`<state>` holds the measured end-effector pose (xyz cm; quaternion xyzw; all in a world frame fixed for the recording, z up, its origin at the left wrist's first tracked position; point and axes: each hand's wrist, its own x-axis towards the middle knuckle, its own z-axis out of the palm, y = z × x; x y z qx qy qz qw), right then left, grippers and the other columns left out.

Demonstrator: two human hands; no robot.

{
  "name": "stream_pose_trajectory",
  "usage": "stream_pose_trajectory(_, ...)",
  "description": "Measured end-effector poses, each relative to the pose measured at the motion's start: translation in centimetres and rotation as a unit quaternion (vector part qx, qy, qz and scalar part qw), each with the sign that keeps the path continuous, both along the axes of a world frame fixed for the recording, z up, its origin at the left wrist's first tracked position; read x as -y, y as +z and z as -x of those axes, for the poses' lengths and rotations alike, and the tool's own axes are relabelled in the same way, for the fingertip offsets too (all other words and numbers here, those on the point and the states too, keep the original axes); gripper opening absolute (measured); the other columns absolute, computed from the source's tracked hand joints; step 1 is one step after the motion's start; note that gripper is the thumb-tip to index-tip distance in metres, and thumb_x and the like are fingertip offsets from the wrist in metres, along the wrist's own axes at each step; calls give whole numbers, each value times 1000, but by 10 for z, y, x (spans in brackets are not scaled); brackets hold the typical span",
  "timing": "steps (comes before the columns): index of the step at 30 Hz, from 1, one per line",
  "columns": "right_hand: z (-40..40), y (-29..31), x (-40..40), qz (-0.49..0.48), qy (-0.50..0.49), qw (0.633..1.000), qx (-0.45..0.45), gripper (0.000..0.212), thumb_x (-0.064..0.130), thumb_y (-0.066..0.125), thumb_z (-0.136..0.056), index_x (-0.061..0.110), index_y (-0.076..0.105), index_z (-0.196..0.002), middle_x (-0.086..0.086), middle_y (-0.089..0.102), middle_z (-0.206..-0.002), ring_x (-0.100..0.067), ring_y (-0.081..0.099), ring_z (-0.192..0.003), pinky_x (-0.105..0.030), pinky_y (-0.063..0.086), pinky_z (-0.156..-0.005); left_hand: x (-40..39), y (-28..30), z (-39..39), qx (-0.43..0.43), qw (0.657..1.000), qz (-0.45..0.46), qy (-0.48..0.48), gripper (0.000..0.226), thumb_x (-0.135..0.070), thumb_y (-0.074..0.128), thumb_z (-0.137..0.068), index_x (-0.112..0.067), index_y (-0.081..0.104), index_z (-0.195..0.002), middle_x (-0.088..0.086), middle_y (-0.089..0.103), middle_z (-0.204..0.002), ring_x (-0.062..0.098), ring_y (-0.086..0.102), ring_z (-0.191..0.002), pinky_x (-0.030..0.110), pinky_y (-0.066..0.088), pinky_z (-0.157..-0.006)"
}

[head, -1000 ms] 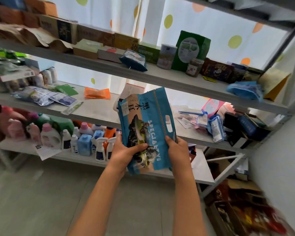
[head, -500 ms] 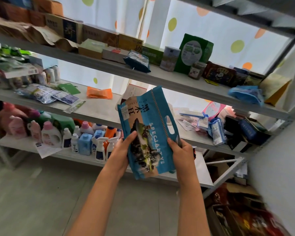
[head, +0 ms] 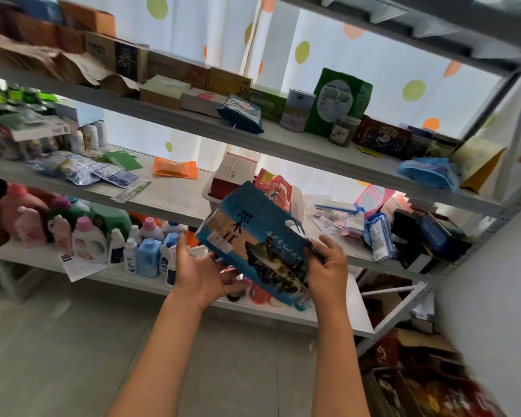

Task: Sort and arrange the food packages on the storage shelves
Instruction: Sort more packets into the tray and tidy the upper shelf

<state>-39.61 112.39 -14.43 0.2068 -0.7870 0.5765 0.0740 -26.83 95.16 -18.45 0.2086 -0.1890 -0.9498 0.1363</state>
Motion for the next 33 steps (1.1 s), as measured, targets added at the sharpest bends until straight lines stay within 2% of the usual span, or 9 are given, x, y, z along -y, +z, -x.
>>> stream_pose_trajectory(3, 0, 3, -8, 24, -3, 999, 40, 51, 10, 65, -97, 56, 68, -77, 3, 43, -152, -20, 27, -148, -51, 32, -120, -3, -1, -1, -14, 997, -74, -25, 93, -88, 25, -80, -19, 50, -137, 32, 47, -140, 61, 43, -123, 81, 29, -99)
stream_pose_trajectory(7, 3, 2, -23, 59, 46, 994, 76, 65, -1, 59, -97, 60, 74, -78, 16, 31, -157, -16, 24, -150, -47, 43, -114, -10, -9, 0, 26, 997, -58, -45, 73, -73, 36, -91, -17, 58, -131, 33, 58, -126, 58, 54, -114, 73, 45, -91)
stream_pose_trajectory(12, 4, 7, -36, 146, 94, 979, 104, 50, -17, 52, -93, 26, 78, -96, 16, 30, -152, -5, 33, -137, -11, 52, -84, -24, -4, 7, 126, 982, 128, -59, 40, -38, 50, -99, -7, 59, -122, 17, 66, -95, 34, 62, -88, 33, 59, -52)
stream_pose_trajectory(14, 10, 2, -37, 189, 91, 968, 137, 49, -19, 50, -93, 21, 76, -98, 16, 29, -151, -7, 38, -135, -14, 55, -87, -31, 2, 9, 109, 979, 164, -52, 20, -19, 44, -102, -7, 60, -101, 8, 67, -76, 21, 65, -68, 21, 52, -41)
stream_pose_trajectory(18, 24, -12, -33, 228, 98, 930, 272, 33, 24, 72, -90, 28, 71, -123, -2, 50, -151, -25, 59, -126, -49, 53, -102, -35, 4, 8, 46, 985, 113, -119, 26, -18, 64, -80, 2, 65, -96, 16, 74, -79, 25, 72, -62, 31, 60, -54)
stream_pose_trajectory(21, 23, -16, -35, 263, 64, 914, 302, 27, 30, 63, -98, 32, 60, -125, -9, 72, -113, -20, 70, -81, -31, 60, -71, -38, 5, 11, 35, 988, 97, -115, 30, -16, 63, -78, 4, 65, -101, 21, 72, -87, 30, 72, -66, 35, 61, -57)
stream_pose_trajectory(25, 26, -26, -32, 247, 45, 912, 325, 36, 34, 49, -107, 32, 51, -142, -11, 62, -135, -1, 66, -82, -12, 53, -67, -37, 3, 17, 32, 991, 102, -84, 43, -12, 59, -76, 4, 59, -116, 22, 71, -93, 33, 71, -72, 41, 62, -65)
stream_pose_trajectory(28, 18, -29, -38, 293, 54, 878, 374, 30, 40, 50, -104, 28, 68, -124, -13, 71, -111, -26, 68, -94, -38, 54, -81, -36, 1, 19, 26, 991, 105, -74, 47, -11, 57, -74, 1, 58, -119, 22, 70, -95, 33, 71, -76, 42, 60, -71)
stream_pose_trajectory(33, 6, -25, -52, 301, 117, 863, 390, 28, 39, 59, -95, 19, 79, -97, -7, 77, -93, -25, 73, -83, -42, 57, -85, -32, -5, 23, -2, 986, 160, -45, 63, -6, 60, -65, -6, 54, -128, 22, 67, -105, 34, 68, -85, 45, 59, -77)
